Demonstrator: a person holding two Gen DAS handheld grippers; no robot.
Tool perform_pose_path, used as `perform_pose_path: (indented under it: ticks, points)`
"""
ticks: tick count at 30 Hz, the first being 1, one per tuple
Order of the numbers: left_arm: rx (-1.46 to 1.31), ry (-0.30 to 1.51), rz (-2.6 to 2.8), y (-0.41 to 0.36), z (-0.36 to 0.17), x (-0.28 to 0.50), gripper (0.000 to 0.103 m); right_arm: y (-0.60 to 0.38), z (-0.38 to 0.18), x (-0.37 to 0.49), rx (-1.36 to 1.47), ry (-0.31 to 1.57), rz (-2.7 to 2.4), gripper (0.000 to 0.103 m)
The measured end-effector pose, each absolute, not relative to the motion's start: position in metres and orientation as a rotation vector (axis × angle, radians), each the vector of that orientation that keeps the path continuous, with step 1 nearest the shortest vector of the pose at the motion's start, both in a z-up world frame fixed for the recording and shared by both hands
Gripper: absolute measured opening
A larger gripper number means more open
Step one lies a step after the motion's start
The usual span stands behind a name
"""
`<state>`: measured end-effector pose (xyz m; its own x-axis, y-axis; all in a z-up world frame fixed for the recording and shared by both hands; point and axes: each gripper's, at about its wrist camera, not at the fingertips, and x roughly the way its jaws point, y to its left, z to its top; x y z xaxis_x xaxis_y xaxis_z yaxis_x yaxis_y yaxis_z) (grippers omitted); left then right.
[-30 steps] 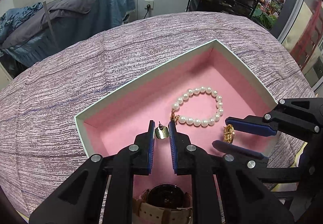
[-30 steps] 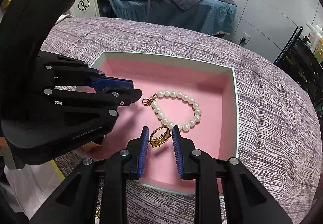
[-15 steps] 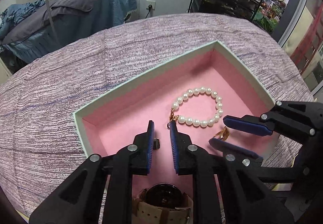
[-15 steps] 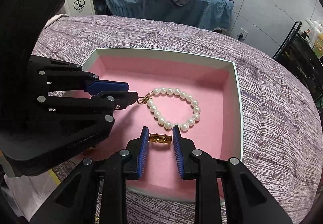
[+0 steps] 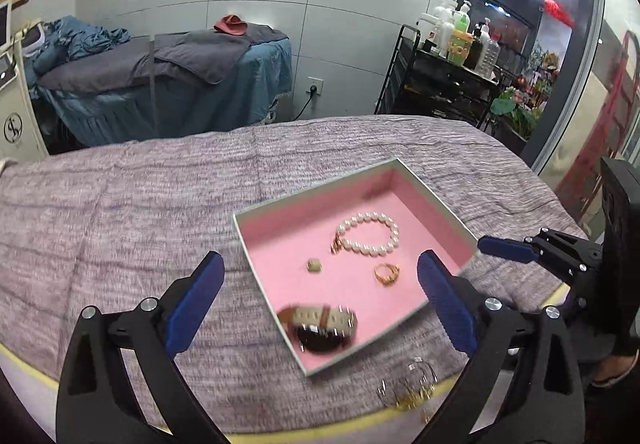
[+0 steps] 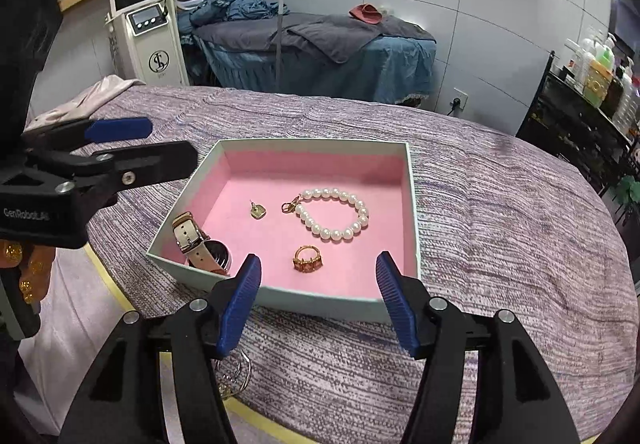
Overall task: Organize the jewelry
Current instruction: 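Withdraw both tools back toward the gold chain pile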
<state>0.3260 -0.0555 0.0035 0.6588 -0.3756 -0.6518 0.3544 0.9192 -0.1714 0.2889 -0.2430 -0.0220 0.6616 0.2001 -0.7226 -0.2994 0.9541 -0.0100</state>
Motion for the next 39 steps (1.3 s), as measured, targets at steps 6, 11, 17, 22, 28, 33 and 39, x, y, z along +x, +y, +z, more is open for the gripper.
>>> perform_pose_path:
  ticks: [6, 11, 17, 22, 28, 33, 39]
  points:
    - [0.001, 0.721, -0.389, -0.046, -0.012, 0.282, 0.097, -0.245, -0.019, 0.251, -0.156, 0.770, 0.278, 0.067]
    - [0.028, 0.746, -0.367, -0.040, -0.033, 0.256, 0.097, -0.251, -0.027, 0.227, -0.135, 0.785, 0.282, 0.067]
    - [0.063, 0.750, -0.353, -0.042, -0.056, 0.230, 0.097, -0.251, -0.042, 0.210, -0.116, 0.806, 0.272, 0.068]
    - [0.110, 0.764, -0.326, -0.045, -0.074, 0.214, 0.097, -0.246, -0.056, 0.199, -0.114, 0.832, 0.278, 0.068]
    - [0.099, 0.787, -0.311, -0.041, -0.087, 0.203, 0.097, -0.233, -0.066, 0.192, -0.125, 0.860, 0.311, 0.068]
    - [0.111, 0.787, -0.325, -0.046, -0.089, 0.199, 0.097, -0.215, -0.073, 0.191, -0.136, 0.887, 0.353, 0.059]
    - [0.100, 0.809, -0.317, -0.044, -0.093, 0.202, 0.097, -0.200, -0.081, 0.200, -0.148, 0.923, 0.376, 0.032]
